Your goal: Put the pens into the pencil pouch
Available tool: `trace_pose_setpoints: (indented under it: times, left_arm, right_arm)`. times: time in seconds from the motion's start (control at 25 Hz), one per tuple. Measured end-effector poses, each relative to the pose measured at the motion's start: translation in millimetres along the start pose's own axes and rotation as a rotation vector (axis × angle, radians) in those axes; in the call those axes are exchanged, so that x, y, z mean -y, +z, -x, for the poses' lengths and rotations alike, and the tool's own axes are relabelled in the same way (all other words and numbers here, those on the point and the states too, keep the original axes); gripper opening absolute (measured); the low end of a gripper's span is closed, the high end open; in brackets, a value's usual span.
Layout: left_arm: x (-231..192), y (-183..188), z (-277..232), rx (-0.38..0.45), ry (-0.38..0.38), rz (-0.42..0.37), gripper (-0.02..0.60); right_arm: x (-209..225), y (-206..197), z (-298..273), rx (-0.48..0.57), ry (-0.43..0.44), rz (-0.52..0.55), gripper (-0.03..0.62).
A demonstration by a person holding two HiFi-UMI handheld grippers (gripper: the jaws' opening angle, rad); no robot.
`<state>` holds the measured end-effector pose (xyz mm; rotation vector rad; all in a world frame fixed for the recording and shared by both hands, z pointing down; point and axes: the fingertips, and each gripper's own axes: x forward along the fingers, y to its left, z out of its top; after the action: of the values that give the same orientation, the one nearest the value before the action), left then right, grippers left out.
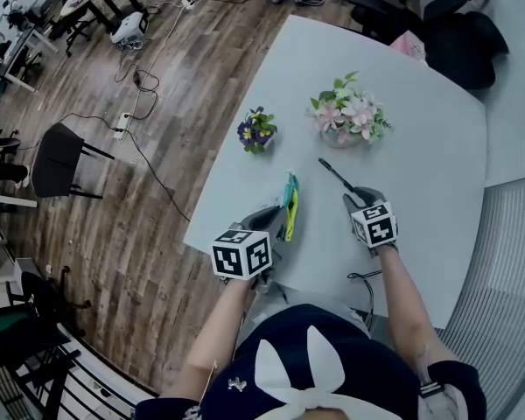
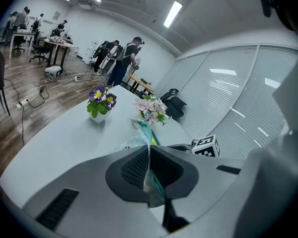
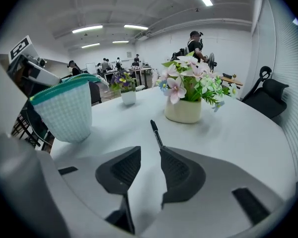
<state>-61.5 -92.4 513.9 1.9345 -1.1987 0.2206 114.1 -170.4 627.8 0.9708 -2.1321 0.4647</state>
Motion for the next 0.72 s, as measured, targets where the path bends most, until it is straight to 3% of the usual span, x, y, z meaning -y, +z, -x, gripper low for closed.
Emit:
trace_pose_setpoints:
  times: [0.52, 0.72]
  left_arm:
    - [-1.1, 4.0, -5.2, 0.002, -0.008, 0.011, 0.031]
    - [-1.3, 4.4, -7.2, 0.0, -0.01, 0.016, 0.031]
  right_arm:
    - [31.8, -33.3, -40.9, -0.149, -0.048, 0.013, 0.13]
    - [35.3, -39.3, -46.0, -0.162, -0.041, 0.007, 0.13]
